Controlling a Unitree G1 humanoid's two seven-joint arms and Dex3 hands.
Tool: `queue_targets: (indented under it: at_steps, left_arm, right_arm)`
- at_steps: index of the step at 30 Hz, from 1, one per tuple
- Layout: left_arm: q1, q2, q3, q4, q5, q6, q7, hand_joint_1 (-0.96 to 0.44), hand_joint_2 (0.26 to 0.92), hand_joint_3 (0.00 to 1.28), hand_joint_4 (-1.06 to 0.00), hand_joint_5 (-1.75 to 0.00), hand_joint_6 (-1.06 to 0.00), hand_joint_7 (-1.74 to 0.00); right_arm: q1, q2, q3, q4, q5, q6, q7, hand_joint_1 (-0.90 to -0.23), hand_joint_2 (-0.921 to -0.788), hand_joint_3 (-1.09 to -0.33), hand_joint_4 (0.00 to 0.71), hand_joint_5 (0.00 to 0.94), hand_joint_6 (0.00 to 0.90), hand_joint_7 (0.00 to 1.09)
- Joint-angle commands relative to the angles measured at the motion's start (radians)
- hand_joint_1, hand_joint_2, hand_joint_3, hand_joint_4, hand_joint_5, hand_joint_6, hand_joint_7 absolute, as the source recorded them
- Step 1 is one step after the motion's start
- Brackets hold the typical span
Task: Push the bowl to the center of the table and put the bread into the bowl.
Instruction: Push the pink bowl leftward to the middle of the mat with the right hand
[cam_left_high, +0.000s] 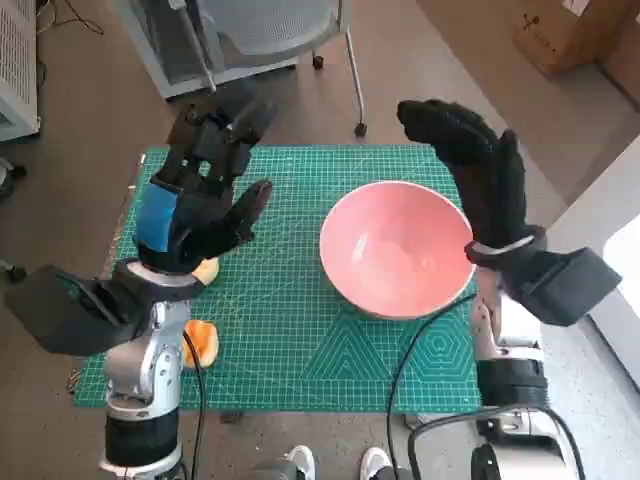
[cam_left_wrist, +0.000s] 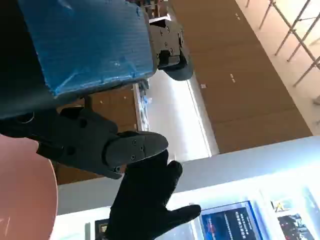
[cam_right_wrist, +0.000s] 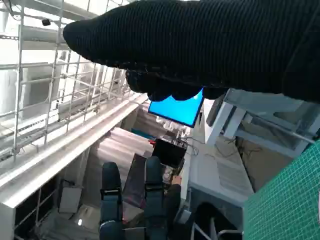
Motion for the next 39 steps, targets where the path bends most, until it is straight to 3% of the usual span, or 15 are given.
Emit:
queue_targets:
  at_steps: [1,18,30,39]
  left_arm:
    - [-0.024,0.011,0.006,0.005,-0.011,0.008,-0.002,-0.36,0.884,0.51,0.0,-0.41,0.0,-0.72]
    - [-0.034,0.011,0.009,-0.009,-0.016,0.036,0.013,-0.37,0.865,0.52,0.0,-0.41,0.0,-0.74]
    - [-0.031,0.008,0.0,-0.007,-0.004,0.026,0.017,-0.36,0.858,0.53,0.0,-0.42,0.0,-0.74]
    - [-0.028,0.007,0.002,-0.007,-0.009,0.025,0.015,-0.35,0.855,0.53,0.0,-0.43,0.0,-0.75]
  right_arm:
    - [0.02,-0.008,-0.002,0.007,-0.001,0.013,0.009,-0.539,-0.921,-0.431,0.221,0.0,0.418,0.0]
    - [0.025,-0.009,0.0,0.013,-0.005,-0.017,0.008,-0.515,-0.921,-0.434,0.222,0.001,0.417,0.0]
    - [0.035,-0.02,-0.005,0.004,0.006,-0.003,0.013,-0.537,-0.921,-0.434,0.224,0.002,0.418,0.0]
    - [0.007,-0.078,-0.076,0.143,0.037,-0.04,0.043,-0.541,-0.921,-0.432,0.236,0.006,0.417,0.0]
